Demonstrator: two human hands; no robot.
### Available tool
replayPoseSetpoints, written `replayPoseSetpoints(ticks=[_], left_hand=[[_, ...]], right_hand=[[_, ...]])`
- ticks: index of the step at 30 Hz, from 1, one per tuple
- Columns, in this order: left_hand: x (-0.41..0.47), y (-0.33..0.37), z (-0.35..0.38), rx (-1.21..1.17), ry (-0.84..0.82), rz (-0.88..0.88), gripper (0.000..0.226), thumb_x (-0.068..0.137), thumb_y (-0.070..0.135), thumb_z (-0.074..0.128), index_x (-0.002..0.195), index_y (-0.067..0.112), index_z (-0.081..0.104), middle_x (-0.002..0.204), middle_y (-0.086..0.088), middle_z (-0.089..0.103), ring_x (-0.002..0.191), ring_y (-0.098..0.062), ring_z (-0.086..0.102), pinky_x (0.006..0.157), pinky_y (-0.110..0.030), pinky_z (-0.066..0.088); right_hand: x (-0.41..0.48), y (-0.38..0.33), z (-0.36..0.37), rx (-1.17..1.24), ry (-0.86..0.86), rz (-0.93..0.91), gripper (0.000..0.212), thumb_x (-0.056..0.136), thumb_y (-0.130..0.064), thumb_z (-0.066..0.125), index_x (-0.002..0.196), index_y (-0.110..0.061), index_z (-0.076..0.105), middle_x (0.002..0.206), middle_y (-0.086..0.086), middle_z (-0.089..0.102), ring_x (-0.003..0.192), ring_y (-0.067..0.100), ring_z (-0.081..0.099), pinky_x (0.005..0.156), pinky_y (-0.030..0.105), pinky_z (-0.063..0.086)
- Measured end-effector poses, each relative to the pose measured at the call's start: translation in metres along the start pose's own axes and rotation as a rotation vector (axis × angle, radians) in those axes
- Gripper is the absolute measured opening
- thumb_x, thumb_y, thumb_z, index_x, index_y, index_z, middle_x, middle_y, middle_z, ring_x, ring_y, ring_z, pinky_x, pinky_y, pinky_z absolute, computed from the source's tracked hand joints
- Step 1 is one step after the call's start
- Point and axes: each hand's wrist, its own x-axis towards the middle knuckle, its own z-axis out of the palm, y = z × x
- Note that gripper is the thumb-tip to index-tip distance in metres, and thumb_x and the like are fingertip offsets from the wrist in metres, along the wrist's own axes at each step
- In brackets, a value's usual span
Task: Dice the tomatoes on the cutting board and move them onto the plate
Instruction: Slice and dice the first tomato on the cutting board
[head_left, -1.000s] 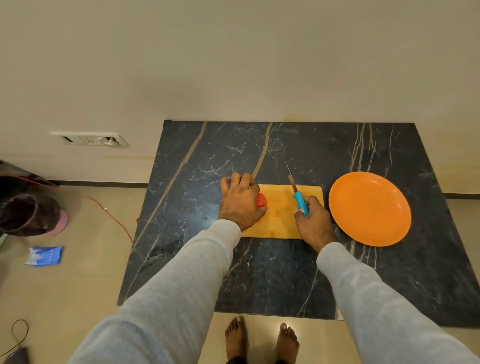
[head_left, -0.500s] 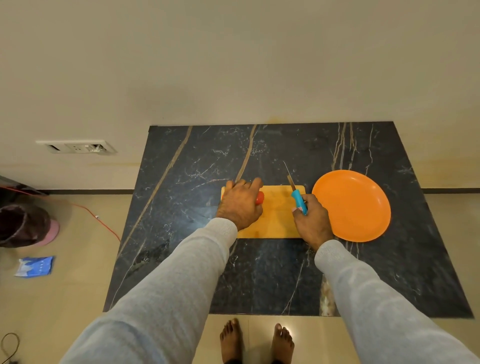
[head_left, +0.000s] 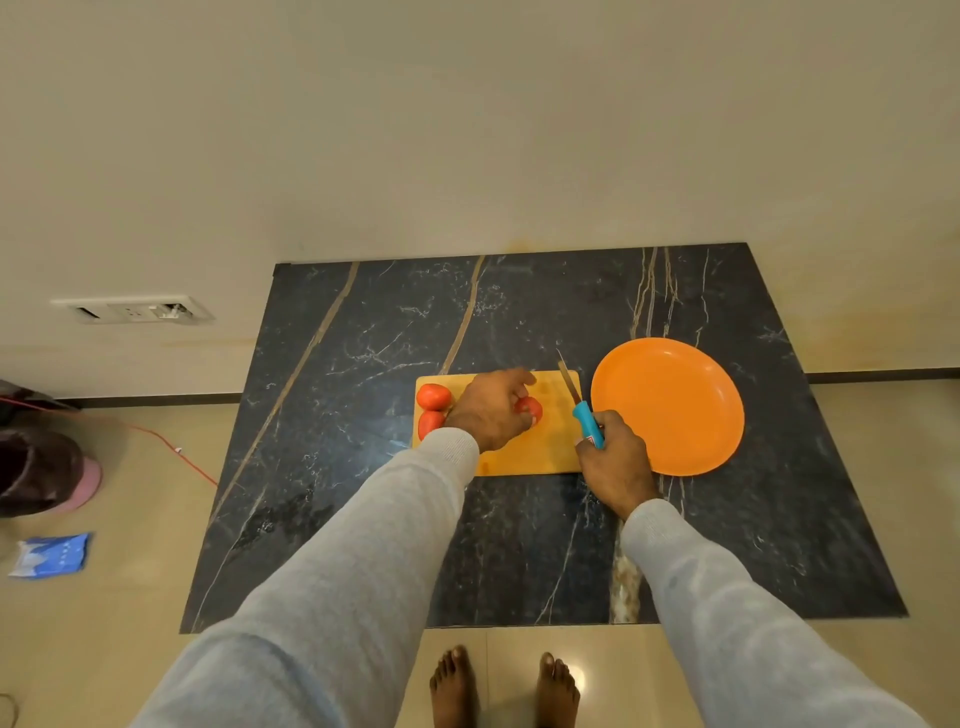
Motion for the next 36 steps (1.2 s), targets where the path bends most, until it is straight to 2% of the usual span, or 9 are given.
replayPoseSetpoints(ticks=[3,7,12,17,20,22,28,32,36], left_hand=[[0.001,-0.004,0.008,-0.059,0.089,-0.062,0.034,0.093,0.034,0.079,0.126,0.026,0.071,0.124,0.003,0.072,0.108,-0.02,0.069,0.102,-0.043,0.058],[0.001,-0.005,0.017,-0.122,0.163,-0.119,0.031,0.099,0.038,0.071,0.129,0.031,0.073,0.137,0.004,0.068,0.119,-0.024,0.067,0.109,-0.047,0.054],[0.004,-0.008,0.023,-0.261,0.145,-0.195,0.04,0.102,0.037,0.067,0.14,0.029,0.066,0.144,0.004,0.064,0.13,-0.026,0.062,0.111,-0.05,0.051],[0.014,-0.01,0.023,-0.363,0.158,-0.286,0.04,0.094,0.034,0.079,0.132,0.027,0.071,0.128,0.003,0.072,0.108,-0.024,0.072,0.097,-0.046,0.061],[0.023,-0.016,0.021,-0.513,0.184,-0.374,0.025,0.084,0.026,0.089,0.105,0.024,0.075,0.1,0.002,0.076,0.086,-0.02,0.076,0.08,-0.045,0.067],[0.025,-0.018,0.021,-0.581,0.198,-0.407,0.021,0.083,0.023,0.09,0.1,0.022,0.079,0.097,0.0,0.077,0.083,-0.021,0.077,0.073,-0.042,0.068],[0.022,-0.018,0.026,-0.795,0.206,-0.448,0.02,0.087,0.015,0.086,0.105,0.012,0.08,0.096,-0.008,0.08,0.078,-0.021,0.08,0.074,-0.04,0.068],[0.02,-0.018,0.029,-0.814,0.208,-0.429,0.02,0.089,0.015,0.084,0.108,0.011,0.079,0.097,-0.007,0.08,0.079,-0.02,0.08,0.074,-0.038,0.067],[0.02,-0.017,0.032,-0.826,0.207,-0.414,0.02,0.087,0.018,0.085,0.107,0.015,0.08,0.097,-0.003,0.08,0.084,-0.021,0.08,0.077,-0.037,0.067]], right_hand=[[0.0,0.006,0.005,-0.006,-0.009,0.008,0.033,0.098,-0.021,0.061,0.131,-0.021,0.054,0.119,0.004,0.062,0.099,0.023,0.061,0.091,0.04,0.055],[0.0,0.01,0.009,-0.004,-0.029,0.013,0.034,0.099,-0.024,0.061,0.132,-0.021,0.054,0.119,0.004,0.062,0.1,0.024,0.062,0.093,0.045,0.056],[0.0,0.009,0.015,-0.079,-0.008,-0.037,0.035,0.102,-0.035,0.055,0.132,-0.018,0.054,0.117,0.003,0.063,0.099,0.021,0.06,0.092,0.039,0.053],[0.001,0.005,0.022,-0.16,0.06,-0.094,0.041,0.105,-0.048,0.043,0.129,-0.017,0.055,0.112,0.002,0.066,0.096,0.018,0.061,0.086,0.031,0.05],[0.0,0.001,0.023,-0.231,0.107,-0.15,0.041,0.105,-0.048,0.041,0.128,-0.018,0.056,0.106,0.001,0.066,0.09,0.016,0.06,0.082,0.029,0.05],[-0.002,-0.002,0.025,-0.277,0.125,-0.194,0.041,0.105,-0.049,0.04,0.129,-0.018,0.055,0.1,0.001,0.066,0.084,0.016,0.06,0.076,0.029,0.053],[-0.014,-0.014,0.03,-0.434,0.107,-0.204,0.042,0.104,-0.049,0.036,0.13,-0.019,0.05,0.086,0.001,0.064,0.076,0.02,0.062,0.067,0.04,0.06],[-0.019,-0.019,0.029,-0.505,0.094,-0.218,0.041,0.104,-0.049,0.037,0.129,-0.019,0.048,0.08,-0.002,0.059,0.071,0.018,0.061,0.063,0.039,0.06],[-0.025,-0.023,0.029,-0.595,0.066,-0.22,0.044,0.104,-0.051,0.034,0.132,-0.02,0.046,0.09,0.001,0.066,0.075,0.019,0.063,0.065,0.037,0.06]])
